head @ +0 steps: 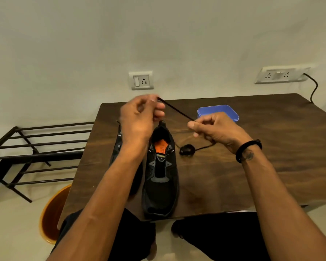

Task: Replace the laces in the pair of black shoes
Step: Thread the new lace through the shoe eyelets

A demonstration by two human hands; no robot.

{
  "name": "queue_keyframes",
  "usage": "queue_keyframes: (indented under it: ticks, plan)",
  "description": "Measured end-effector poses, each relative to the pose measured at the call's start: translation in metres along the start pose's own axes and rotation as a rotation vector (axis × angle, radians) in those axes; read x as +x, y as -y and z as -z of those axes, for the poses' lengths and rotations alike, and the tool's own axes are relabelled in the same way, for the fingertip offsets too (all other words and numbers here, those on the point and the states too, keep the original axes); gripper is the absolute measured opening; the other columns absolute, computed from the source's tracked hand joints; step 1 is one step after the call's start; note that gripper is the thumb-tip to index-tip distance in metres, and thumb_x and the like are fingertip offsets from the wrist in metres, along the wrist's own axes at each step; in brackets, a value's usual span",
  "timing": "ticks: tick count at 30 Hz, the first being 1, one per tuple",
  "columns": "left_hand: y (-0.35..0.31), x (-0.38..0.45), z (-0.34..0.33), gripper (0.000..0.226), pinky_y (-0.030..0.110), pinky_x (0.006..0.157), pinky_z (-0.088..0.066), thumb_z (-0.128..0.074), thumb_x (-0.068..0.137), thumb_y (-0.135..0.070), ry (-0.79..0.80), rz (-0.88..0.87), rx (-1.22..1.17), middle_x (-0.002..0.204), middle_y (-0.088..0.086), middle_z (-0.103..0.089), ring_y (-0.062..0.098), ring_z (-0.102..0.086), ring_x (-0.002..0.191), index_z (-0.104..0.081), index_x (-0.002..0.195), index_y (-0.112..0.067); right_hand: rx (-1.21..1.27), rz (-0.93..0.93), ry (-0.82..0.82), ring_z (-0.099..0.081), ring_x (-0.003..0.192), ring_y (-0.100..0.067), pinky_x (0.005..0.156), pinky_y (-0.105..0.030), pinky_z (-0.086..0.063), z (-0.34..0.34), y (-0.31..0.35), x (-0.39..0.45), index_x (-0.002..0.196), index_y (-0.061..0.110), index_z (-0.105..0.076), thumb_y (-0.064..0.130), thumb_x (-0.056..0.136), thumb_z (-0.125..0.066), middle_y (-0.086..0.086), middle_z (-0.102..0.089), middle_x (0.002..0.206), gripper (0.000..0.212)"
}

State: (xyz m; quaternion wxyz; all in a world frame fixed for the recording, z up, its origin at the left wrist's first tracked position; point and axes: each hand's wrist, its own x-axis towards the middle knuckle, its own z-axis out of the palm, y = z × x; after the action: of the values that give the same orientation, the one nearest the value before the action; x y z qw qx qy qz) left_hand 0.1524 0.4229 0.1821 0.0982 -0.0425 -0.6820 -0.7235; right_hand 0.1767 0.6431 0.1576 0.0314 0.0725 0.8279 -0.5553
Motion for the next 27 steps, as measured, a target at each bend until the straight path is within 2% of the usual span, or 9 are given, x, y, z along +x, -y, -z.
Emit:
queue_keyframes:
  ticks: [3,6,8,9,13,15,17,23,27]
  plan:
    - [-0.009,0.011,0.017,0.019,0.034,0.076,-0.064,-0.044,0.111,-0.020,-0.378,-0.042,-0.341,0.091,0.013,-0.076,0.021,-0.077,0.076,-0.055,0.118,-0.006,-0.330,-0.221,-0.009,-0.044,0.051,-0.010,0.056,-0.025,-0.037,0.024,-0.032,0.007,0.081,0.014,-0.079,0.042,0.095,-0.071,0.002,-0.063,0.060,0.033]
    - [-0.007,0.016,0.030,0.015,0.042,0.084,-0.064,-0.032,0.113,-0.017,-0.598,-0.085,-0.422,0.101,0.022,-0.074,0.026,-0.078,0.085,-0.043,0.117,-0.007,-0.523,-0.416,-0.207,-0.063,0.069,-0.018,0.070,-0.033,-0.051,0.043,-0.075,0.012,0.084,0.007,-0.078,0.040,0.096,-0.070,-0.002,-0.070,0.069,0.036]
    - [0.001,0.013,0.026,0.015,0.038,0.086,-0.063,-0.033,0.112,-0.015,-0.517,-0.048,-0.306,0.108,0.019,-0.073,0.020,-0.078,0.089,-0.045,0.120,-0.009,-0.486,-0.449,-0.307,-0.067,0.080,-0.025,0.075,-0.036,-0.054,0.041,-0.086,0.014,0.087,0.007,-0.077,0.041,0.098,-0.068,-0.005,-0.073,0.079,0.038]
    - [0.004,0.010,0.020,0.017,0.036,0.086,-0.063,-0.035,0.112,-0.014,-0.403,-0.024,-0.209,0.109,0.015,-0.073,0.017,-0.078,0.090,-0.048,0.122,-0.010,-0.410,-0.411,-0.309,-0.064,0.074,-0.023,0.067,-0.033,-0.051,0.036,-0.084,0.014,0.084,0.007,-0.077,0.044,0.098,-0.066,-0.004,-0.072,0.078,0.041]
    - [0.011,-0.004,-0.015,0.025,0.030,0.092,-0.060,-0.048,0.109,-0.018,0.144,-0.068,0.358,0.117,-0.001,-0.074,0.004,-0.074,0.094,-0.067,0.124,-0.017,-0.090,-0.137,-0.093,-0.036,0.051,-0.009,0.048,-0.023,-0.029,0.003,-0.032,0.011,0.083,0.007,-0.075,0.051,0.091,-0.073,0.002,-0.050,0.060,0.046]
    - [0.012,-0.016,-0.028,0.031,0.019,0.094,-0.051,-0.054,0.106,-0.035,0.385,-0.086,0.621,0.123,-0.006,-0.070,0.002,-0.067,0.105,-0.066,0.132,-0.023,0.008,0.004,-0.048,-0.035,0.051,-0.007,0.049,-0.024,-0.030,-0.012,-0.011,0.010,0.086,0.003,-0.073,0.038,0.094,-0.074,0.000,-0.050,0.063,0.036]
    - [0.014,-0.022,-0.034,0.039,0.022,0.087,-0.049,-0.050,0.103,-0.054,0.519,-0.016,0.677,0.113,-0.009,-0.072,0.006,-0.067,0.106,-0.068,0.126,-0.028,0.027,0.100,-0.084,-0.039,0.054,-0.007,0.050,-0.024,-0.032,-0.021,-0.002,0.009,0.087,0.001,-0.072,0.022,0.098,-0.067,-0.005,-0.055,0.068,0.024]
    - [0.015,-0.010,-0.017,0.041,0.036,0.079,-0.056,-0.065,0.095,-0.054,0.497,0.144,0.365,0.073,-0.002,-0.077,0.009,-0.070,0.066,-0.077,0.088,-0.016,0.089,0.150,-0.146,-0.039,0.053,-0.006,0.049,-0.022,-0.032,-0.022,-0.003,0.010,0.078,0.005,-0.069,0.022,0.095,-0.072,-0.001,-0.054,0.062,0.024]
    - [0.005,-0.003,-0.008,0.036,0.031,0.069,-0.051,-0.061,0.100,-0.047,0.193,0.061,0.057,0.057,-0.008,-0.055,0.010,-0.052,0.058,-0.066,0.079,-0.018,-0.016,0.050,-0.226,-0.044,0.049,0.000,0.055,-0.018,-0.039,-0.017,-0.019,0.018,0.070,0.014,-0.062,0.037,0.092,-0.077,0.007,-0.058,0.059,0.035]
